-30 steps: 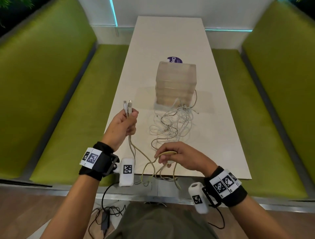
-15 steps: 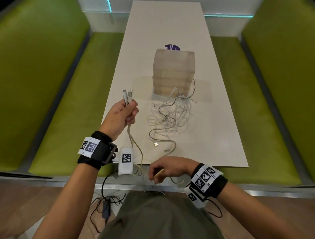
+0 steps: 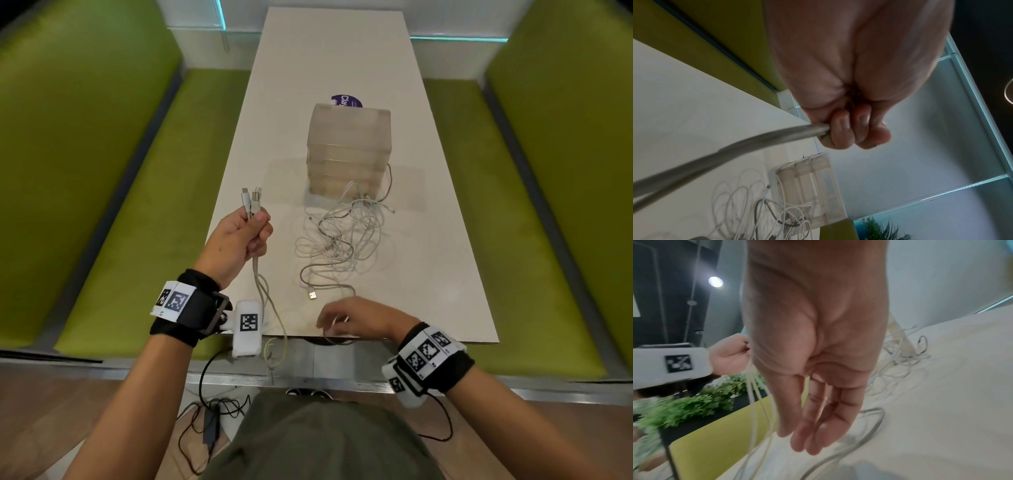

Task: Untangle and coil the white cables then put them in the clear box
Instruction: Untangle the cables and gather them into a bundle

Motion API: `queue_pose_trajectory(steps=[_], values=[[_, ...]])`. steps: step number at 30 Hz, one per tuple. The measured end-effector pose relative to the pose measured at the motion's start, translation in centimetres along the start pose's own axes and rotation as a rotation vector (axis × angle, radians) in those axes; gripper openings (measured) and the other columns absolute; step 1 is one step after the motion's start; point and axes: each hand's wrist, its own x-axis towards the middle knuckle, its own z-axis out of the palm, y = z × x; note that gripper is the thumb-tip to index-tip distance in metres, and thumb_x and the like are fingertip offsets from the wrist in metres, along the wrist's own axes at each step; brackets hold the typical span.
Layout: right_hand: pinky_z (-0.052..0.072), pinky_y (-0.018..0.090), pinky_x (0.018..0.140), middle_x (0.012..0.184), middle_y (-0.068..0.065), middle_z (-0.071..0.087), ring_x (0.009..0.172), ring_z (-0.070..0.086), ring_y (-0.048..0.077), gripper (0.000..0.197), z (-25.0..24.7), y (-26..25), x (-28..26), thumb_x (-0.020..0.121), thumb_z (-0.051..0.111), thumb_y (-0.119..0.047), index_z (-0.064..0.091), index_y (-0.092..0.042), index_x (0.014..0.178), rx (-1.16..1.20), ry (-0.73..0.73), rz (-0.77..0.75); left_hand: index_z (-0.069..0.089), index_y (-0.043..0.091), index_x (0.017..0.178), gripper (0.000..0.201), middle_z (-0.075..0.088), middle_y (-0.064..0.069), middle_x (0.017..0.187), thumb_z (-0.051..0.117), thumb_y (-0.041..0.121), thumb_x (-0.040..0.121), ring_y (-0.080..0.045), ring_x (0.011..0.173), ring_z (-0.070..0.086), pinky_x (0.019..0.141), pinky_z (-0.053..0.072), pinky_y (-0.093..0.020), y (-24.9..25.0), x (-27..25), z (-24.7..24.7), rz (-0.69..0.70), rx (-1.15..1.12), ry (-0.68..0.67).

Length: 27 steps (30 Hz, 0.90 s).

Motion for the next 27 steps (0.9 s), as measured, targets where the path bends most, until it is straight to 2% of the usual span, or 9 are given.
queue_pose_trajectory(steps=[3, 7, 10, 13, 16, 19, 22, 24, 27], values=[[0.043, 0.022, 0.077, 0.103, 0.003, 0.066, 0.09, 0.056, 0.01, 0.016, -1.5, 1.9, 0.0, 0.087, 0.059, -0.005, 0.066, -0.014, 0.098, -0.042, 0.089, 0.084, 0.047, 0.012, 0.084, 0.019, 0.05, 0.007, 0.059, 0.038, 0.013, 0.101, -0.004, 0.044, 0.03, 0.046, 0.031, -0.015, 0.2, 0.1, 0.1, 0.005, 0.006, 0.0], [0.045, 0.022, 0.074, 0.1, -0.002, 0.056, 0.089, 0.054, 0.014, 0.027, -1.2, 3.5, -0.2, 0.084, 0.059, -0.002, 0.066, -0.02, 0.103, -0.132, 0.125, 0.129, 0.048, 0.012, 0.085, 0.019, 0.051, 0.007, 0.06, 0.037, 0.013, 0.101, -0.005, 0.044, 0.03, 0.046, 0.031, -0.016, 0.1, 0.1, 0.2, 0.008, 0.009, -0.008], [0.047, 0.03, 0.081, 0.101, 0.0, 0.053, 0.088, 0.055, 0.016, 0.026, 0.2, 3.1, -0.1, 0.085, 0.06, -0.009, 0.066, -0.025, 0.105, -0.147, 0.125, 0.055, 0.051, 0.011, 0.088, 0.019, 0.055, 0.005, 0.062, 0.039, 0.014, 0.101, -0.005, 0.044, 0.032, 0.047, 0.032, -0.016, -0.2, 0.2, 0.2, 0.01, -0.001, -0.017], [0.049, 0.032, 0.076, 0.098, 0.001, 0.063, 0.083, 0.061, 0.016, 0.012, 1.5, 1.9, -0.1, 0.087, 0.061, -0.02, 0.066, -0.017, 0.098, -0.161, 0.004, 0.104, 0.053, 0.01, 0.088, 0.02, 0.06, 0.002, 0.064, 0.038, 0.013, 0.102, -0.006, 0.045, 0.036, 0.048, 0.035, -0.017, -0.3, 0.2, 0.4, 0.012, -0.008, -0.004], [0.051, 0.024, 0.061, 0.092, 0.006, 0.072, 0.066, 0.065, 0.013, 0.02, 2.5, 1.6, -0.3, 0.089, 0.061, -0.026, 0.066, -0.01, 0.1, -0.087, -0.129, 0.262, 0.053, 0.011, 0.088, 0.022, 0.064, 0.002, 0.065, 0.037, 0.015, 0.102, -0.006, 0.047, 0.042, 0.049, 0.037, -0.018, -0.1, 0.2, 0.7, 0.01, 0.0, 0.029], [0.053, 0.029, 0.061, 0.08, 0.007, 0.073, 0.061, 0.065, 0.016, 0.038, 3.1, 1.0, 0.0, 0.085, 0.063, -0.043, 0.068, -0.006, 0.087, -0.185, -0.055, 0.308, 0.053, 0.012, 0.087, 0.022, 0.066, 0.001, 0.066, 0.037, 0.017, 0.102, -0.007, 0.048, 0.047, 0.051, 0.039, -0.019, -0.2, 0.2, 0.9, 0.0, -0.002, 0.027], [0.042, 0.031, 0.06, 0.086, 0.009, 0.066, 0.072, 0.059, 0.024, 0.054, 3.7, 0.2, 0.8, 0.078, 0.062, -0.059, 0.059, -0.006, 0.085, -0.474, 0.125, 0.301, 0.053, 0.011, 0.086, 0.023, 0.066, 0.002, 0.065, 0.037, 0.016, 0.102, -0.007, 0.048, 0.048, 0.051, 0.039, -0.019, -0.3, 0.3, 1.2, -0.013, 0.002, 0.014], [0.037, 0.031, 0.064, 0.1, 0.01, 0.062, 0.087, 0.06, 0.029, 0.051, 3.8, 0.0, 1.4, 0.08, 0.064, -0.053, 0.054, -0.008, 0.101, -0.457, 0.199, 0.309, 0.053, 0.011, 0.087, 0.023, 0.066, 0.002, 0.065, 0.037, 0.016, 0.102, -0.008, 0.048, 0.048, 0.051, 0.041, -0.018, -0.4, 0.3, 1.5, -0.015, 0.002, 0.0], [0.038, 0.032, 0.068, 0.108, 0.015, 0.057, 0.096, 0.058, 0.034, 0.038, 3.3, -0.5, 1.8, 0.086, 0.061, -0.033, 0.05, -0.006, 0.11, -0.401, 0.155, 0.3, 0.053, 0.01, 0.087, 0.023, 0.067, 0.0, 0.065, 0.036, 0.016, 0.101, -0.011, 0.051, 0.054, 0.052, 0.045, -0.02, -0.5, 0.2, 1.8, -0.005, 0.001, -0.017]])
